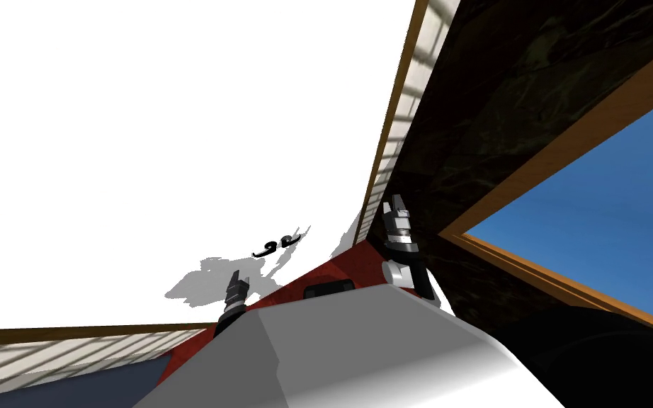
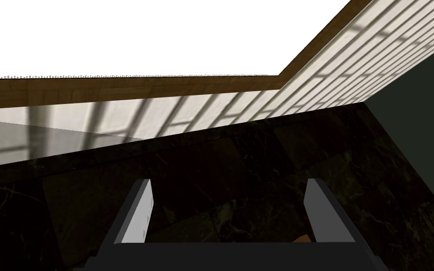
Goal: Pull the door open
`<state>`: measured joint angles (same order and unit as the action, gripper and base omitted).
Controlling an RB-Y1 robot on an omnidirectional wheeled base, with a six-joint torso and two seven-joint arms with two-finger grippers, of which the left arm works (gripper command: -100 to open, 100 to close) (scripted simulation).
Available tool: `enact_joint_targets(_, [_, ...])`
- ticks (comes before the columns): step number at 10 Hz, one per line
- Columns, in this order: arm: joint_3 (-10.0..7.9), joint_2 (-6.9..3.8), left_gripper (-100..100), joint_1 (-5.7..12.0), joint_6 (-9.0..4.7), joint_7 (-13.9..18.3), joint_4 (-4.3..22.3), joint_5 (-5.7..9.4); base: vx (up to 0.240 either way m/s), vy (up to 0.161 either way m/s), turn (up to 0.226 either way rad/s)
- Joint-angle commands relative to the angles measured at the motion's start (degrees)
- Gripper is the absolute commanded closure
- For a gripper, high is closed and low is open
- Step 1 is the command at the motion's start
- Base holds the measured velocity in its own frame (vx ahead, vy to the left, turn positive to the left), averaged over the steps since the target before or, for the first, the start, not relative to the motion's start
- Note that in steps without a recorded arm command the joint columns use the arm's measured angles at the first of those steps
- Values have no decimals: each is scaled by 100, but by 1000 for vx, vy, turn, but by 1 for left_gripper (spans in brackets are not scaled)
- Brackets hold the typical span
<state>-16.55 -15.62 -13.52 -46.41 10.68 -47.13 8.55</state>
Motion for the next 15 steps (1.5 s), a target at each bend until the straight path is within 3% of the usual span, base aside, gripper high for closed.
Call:
enact_joint_targets(1, [121,86,-100,142,25,-6,-81,-50,179,61,-174])
enact_joint_targets(3, [121,86,-100,142,25,-6,-81,-50,99,11,-20])
enact_joint_targets(4, [270,197,-100,308,14,-13,-144,-115,126,-83,-188])
enact_joint_targets(6, [270,197,-100,308,14,-13,-144,-115,100,-63,-60])
enact_joint_targets(7, [266,182,-100,355,-55,-7,-31,-113,25,-22,6])
enact_joint_targets(8, [266,182,100,355,-55,-7,-31,-113,0,0,0])
enact_joint_targets(13, [266,182,100,355,-55,-7,-31,-113,-5,2,-3])
enact_joint_targets(14, [147,83,100,190,-42,8,41,-60,-139,62,125])
enact_joint_targets(15, [147,83,100,190,-42,8,41,-60,-170,57,49])
